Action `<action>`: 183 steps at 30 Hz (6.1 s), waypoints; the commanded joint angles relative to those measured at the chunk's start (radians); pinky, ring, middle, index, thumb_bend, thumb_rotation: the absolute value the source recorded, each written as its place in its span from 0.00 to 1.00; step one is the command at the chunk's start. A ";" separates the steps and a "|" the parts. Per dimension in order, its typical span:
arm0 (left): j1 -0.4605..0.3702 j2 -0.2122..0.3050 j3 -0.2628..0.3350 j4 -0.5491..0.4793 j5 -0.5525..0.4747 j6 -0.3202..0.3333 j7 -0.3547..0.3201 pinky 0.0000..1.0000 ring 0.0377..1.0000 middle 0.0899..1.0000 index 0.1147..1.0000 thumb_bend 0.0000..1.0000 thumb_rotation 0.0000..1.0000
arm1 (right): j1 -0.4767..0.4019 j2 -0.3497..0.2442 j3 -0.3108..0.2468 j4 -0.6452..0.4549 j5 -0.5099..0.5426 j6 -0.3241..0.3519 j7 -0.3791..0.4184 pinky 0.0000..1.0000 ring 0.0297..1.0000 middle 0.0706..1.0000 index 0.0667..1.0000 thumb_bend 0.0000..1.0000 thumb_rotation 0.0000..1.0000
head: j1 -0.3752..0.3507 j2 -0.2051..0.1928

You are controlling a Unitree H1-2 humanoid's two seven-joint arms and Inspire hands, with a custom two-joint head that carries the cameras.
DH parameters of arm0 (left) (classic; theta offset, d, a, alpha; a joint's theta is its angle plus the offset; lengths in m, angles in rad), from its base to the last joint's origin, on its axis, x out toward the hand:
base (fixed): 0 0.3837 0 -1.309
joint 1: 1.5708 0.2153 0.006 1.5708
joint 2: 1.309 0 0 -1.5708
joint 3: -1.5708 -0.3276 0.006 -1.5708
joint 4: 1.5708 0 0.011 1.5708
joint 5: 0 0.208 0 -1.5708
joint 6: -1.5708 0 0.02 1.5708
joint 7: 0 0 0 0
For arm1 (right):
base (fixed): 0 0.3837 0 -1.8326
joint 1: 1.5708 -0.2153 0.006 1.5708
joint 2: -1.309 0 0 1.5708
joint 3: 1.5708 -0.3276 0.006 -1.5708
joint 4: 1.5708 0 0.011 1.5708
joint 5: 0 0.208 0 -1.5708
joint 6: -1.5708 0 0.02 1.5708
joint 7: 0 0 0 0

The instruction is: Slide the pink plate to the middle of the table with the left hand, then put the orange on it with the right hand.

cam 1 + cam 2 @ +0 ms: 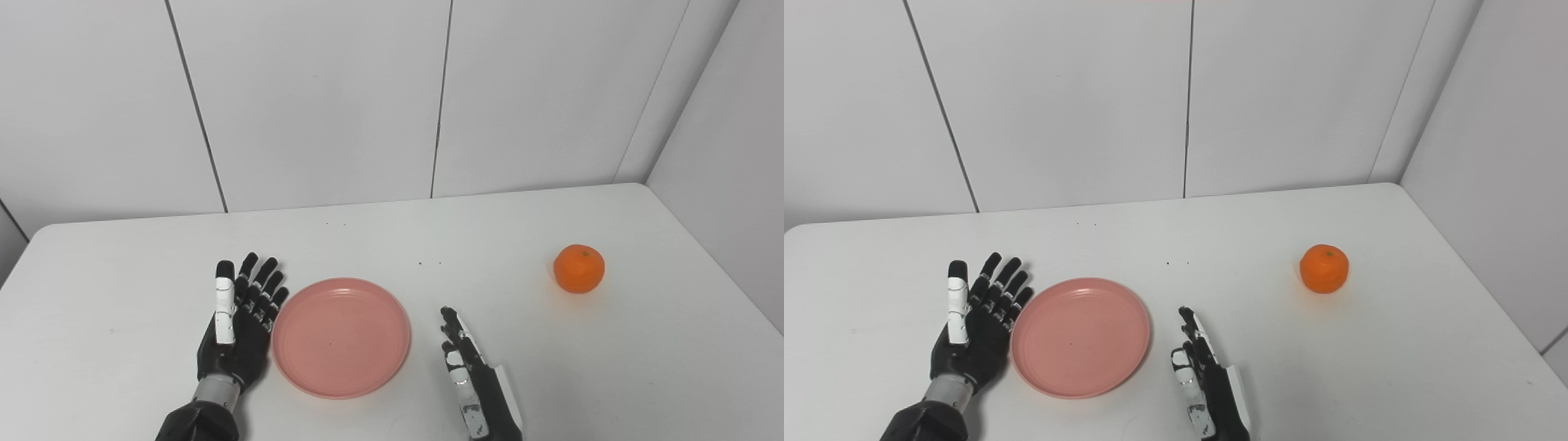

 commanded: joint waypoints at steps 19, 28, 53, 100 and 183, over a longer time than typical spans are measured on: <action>0.012 0.053 0.026 0.128 -0.024 0.031 -0.038 1.00 1.00 0.96 1.00 0.91 0.78 | -0.039 -0.046 -0.171 -0.246 -0.157 -0.080 -0.063 0.93 0.96 0.96 0.94 0.85 1.00 | -0.118 -0.042; 0.016 0.058 0.027 0.124 -0.017 0.044 -0.036 1.00 0.99 0.95 1.00 0.88 0.80 | -0.137 -0.102 -0.295 -0.259 -0.097 -0.013 -0.045 0.95 0.94 0.93 0.90 0.94 0.97 | -0.128 -0.061; 0.023 0.072 0.021 0.094 -0.049 0.088 -0.026 1.00 0.99 0.96 1.00 0.84 0.80 | -0.327 -0.359 -0.425 -0.267 -0.513 0.187 0.062 0.83 0.87 0.88 0.85 0.88 1.00 | -0.155 -0.076; 0.061 0.092 -0.014 0.065 -0.095 0.088 -0.032 1.00 1.00 0.97 1.00 0.82 0.82 | -0.551 -0.636 -0.231 0.196 -0.813 0.368 0.353 0.71 0.80 0.81 0.79 0.90 0.93 | -0.144 -0.070; 0.093 -0.004 -0.060 0.029 -0.017 0.051 0.010 1.00 0.97 0.93 1.00 0.91 0.77 | -0.537 -0.745 -0.205 -0.064 -0.470 0.168 0.274 0.11 0.13 0.16 0.23 0.53 0.49 | 0.146 -0.005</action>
